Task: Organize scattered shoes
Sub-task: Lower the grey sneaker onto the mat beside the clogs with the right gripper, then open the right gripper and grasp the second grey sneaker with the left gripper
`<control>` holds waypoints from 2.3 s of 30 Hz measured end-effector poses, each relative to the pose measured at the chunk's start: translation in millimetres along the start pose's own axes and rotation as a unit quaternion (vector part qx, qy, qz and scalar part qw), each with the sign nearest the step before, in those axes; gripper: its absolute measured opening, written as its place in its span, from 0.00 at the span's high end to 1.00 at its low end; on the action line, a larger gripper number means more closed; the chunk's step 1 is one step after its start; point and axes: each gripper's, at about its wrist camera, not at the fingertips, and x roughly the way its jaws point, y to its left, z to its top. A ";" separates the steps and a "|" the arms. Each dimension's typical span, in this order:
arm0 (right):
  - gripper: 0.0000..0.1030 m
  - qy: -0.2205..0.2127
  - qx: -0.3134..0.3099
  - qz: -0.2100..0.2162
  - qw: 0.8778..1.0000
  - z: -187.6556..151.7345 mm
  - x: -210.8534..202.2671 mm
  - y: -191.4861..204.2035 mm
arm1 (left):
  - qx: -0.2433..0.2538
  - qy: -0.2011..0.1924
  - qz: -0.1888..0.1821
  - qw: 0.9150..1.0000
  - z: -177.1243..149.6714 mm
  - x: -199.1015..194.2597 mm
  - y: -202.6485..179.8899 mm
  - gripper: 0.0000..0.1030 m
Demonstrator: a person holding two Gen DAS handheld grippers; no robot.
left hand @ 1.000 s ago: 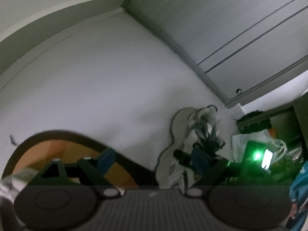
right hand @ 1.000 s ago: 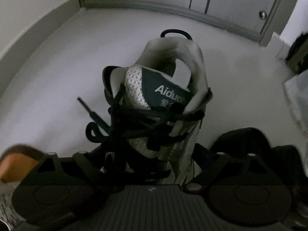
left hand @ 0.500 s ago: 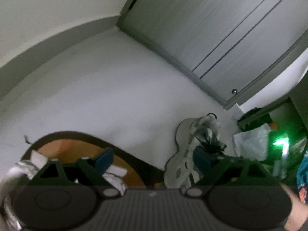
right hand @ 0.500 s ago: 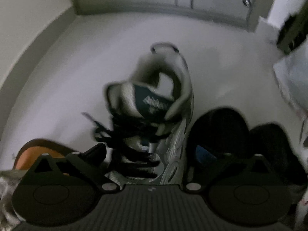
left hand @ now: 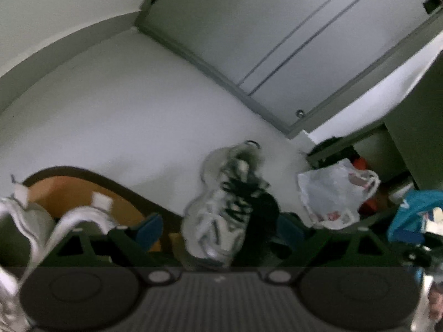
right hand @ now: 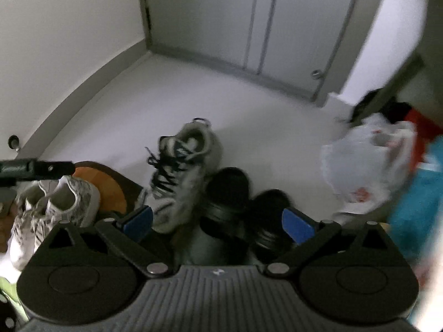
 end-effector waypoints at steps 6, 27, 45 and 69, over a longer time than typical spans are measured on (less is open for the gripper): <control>0.01 -0.042 -0.003 -0.060 0.997 -26.2 -63.7 -9.5 | -0.008 0.051 -0.052 0.997 -19.1 15.0 -41.5 0.13; 0.01 0.013 -0.078 -0.012 0.997 -82.7 -62.9 -6.4 | -0.037 0.195 -0.092 0.976 -108.9 71.6 -109.0 0.51; 0.01 0.054 -0.026 -0.009 0.998 -143.4 -79.1 -7.9 | -0.088 0.258 -0.091 0.958 -166.6 93.2 -120.4 0.52; 0.01 0.076 -0.095 -0.076 0.990 -152.4 -72.3 -20.1 | -0.145 0.300 -0.195 0.922 -207.1 139.3 -137.7 0.48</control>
